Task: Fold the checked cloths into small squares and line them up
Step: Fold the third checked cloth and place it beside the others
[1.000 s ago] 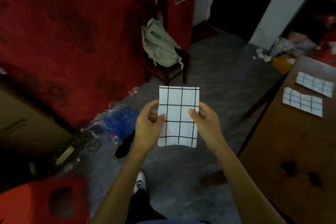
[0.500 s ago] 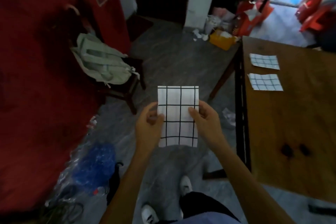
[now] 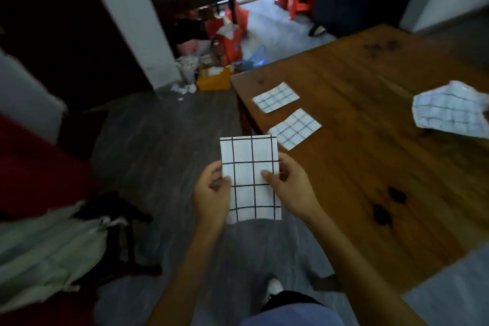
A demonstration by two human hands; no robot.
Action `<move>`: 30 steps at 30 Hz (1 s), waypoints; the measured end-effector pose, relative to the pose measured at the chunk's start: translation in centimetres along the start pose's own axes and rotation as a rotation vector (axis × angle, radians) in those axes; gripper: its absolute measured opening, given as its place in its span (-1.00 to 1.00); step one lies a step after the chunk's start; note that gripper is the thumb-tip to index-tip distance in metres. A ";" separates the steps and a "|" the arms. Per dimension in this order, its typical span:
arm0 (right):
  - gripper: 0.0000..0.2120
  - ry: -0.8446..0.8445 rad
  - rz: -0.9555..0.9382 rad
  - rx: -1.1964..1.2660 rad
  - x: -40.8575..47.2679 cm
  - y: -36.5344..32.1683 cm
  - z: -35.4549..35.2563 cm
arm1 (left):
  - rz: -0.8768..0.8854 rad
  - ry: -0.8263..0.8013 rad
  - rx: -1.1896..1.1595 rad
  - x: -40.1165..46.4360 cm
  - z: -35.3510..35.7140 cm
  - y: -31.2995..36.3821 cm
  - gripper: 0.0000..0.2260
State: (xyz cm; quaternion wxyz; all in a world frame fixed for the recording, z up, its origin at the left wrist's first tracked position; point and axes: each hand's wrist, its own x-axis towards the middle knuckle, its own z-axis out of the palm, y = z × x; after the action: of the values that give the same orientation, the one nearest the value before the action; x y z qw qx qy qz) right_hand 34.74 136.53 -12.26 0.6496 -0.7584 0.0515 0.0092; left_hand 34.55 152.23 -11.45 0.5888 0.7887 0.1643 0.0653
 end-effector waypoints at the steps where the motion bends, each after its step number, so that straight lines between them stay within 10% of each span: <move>1: -0.67 0.045 0.026 0.010 1.2 0.2 -0.9 | 0.023 -0.044 0.016 1.5 1.4 0.6 -0.69; 15: -0.58 0.694 0.407 -0.090 6.9 8.9 -10.4 | 0.166 -0.840 0.261 12.1 20.8 -1.0 -0.68; 30: -0.41 0.936 0.874 0.032 13.8 15.0 -9.2 | 0.354 -1.358 0.593 21.0 31.9 -4.0 -0.59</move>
State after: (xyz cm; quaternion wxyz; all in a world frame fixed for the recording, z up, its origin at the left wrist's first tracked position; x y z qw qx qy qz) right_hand 46.59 124.32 -26.71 0.5059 -0.5814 0.6344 -0.0598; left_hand 63.00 131.39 -26.69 0.3048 0.7954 -0.3524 -0.3876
